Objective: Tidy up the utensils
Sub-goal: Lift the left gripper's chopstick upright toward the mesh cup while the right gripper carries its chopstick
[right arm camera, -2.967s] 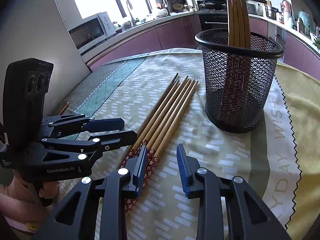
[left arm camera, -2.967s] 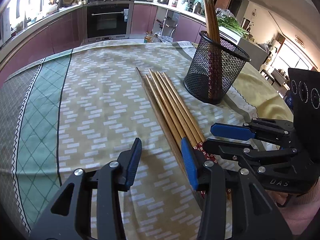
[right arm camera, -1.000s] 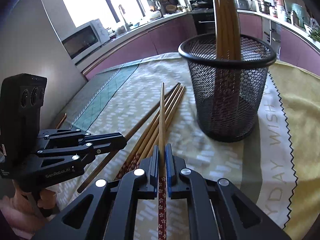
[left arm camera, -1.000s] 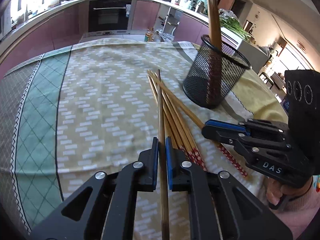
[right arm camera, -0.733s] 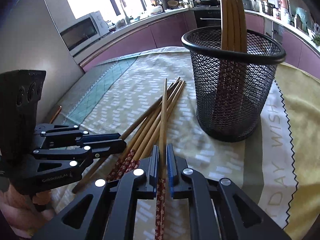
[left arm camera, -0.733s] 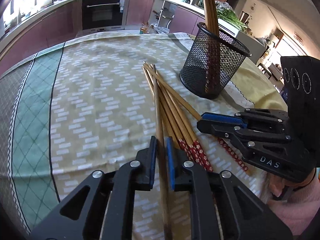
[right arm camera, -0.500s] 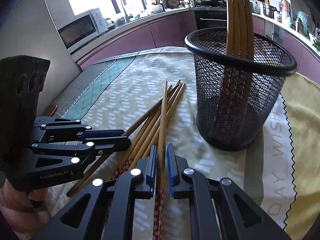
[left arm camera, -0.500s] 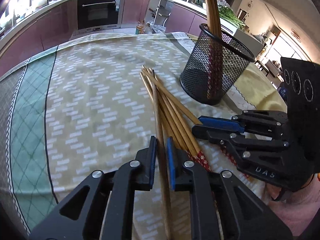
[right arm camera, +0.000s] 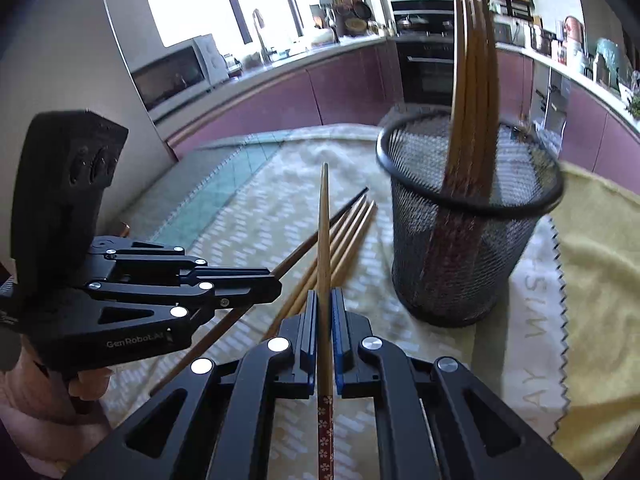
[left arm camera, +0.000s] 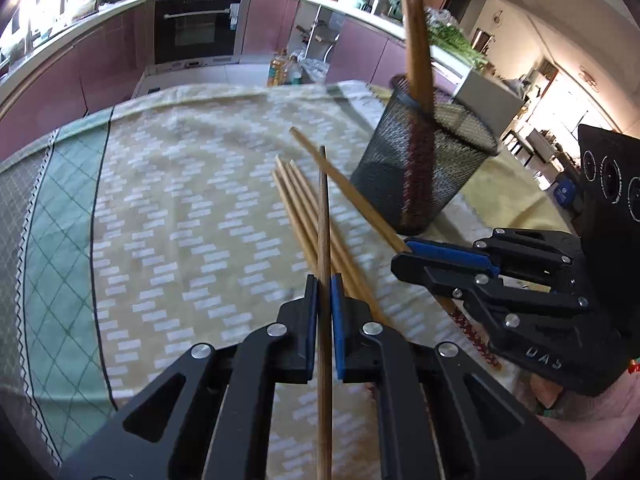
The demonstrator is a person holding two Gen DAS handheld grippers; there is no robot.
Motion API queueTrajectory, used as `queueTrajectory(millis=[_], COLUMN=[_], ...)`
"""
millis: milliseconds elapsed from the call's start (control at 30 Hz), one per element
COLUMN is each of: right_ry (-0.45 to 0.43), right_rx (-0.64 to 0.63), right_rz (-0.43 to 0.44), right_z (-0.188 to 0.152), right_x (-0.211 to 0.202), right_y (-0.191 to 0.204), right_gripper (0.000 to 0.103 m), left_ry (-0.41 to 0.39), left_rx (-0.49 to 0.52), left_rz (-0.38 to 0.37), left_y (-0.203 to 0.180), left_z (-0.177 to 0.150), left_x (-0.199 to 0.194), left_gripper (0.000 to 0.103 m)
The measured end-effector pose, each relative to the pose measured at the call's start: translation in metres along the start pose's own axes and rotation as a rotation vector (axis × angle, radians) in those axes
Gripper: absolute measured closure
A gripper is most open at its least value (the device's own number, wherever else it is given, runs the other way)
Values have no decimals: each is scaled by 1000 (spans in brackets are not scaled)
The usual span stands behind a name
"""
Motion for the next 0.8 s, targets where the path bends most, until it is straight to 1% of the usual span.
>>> queueTrajectory(millis=[200,433,600,700,800], right_ry=[-83,-165,-212,-248,-278], right_rx=[23,44,51,66,88], right_rz=[10,2,-11,-21,-31], right_z=[13,22,30,39,47], right_x=[-33,-65,-77,-86,-92], right_y=[-14,-27,-34,-39,-46], right_gripper=[97,97,97,97,97], left_ry=[-73,-143,-196,-226,-253], left_rx=[38,95,123,128,133], left_rz=[-49,-99,-121,-150,-154], left_y=[-20,-48,-61,-69,-74], left_z=[11,20,29,37,44], left_x=[-33,-68,-89,-98,-103], left_gripper=[96,96,96,96,96])
Point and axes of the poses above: each gripper's, at about its wrist camera, not at the fingertips, and x roughly the way its jaws point, y to its left, z to its top, the point moved 5 cm from there along x, roughly the way its jaws point, and after that the axes turned 14 degrees about -z, right-handed, at the moved point
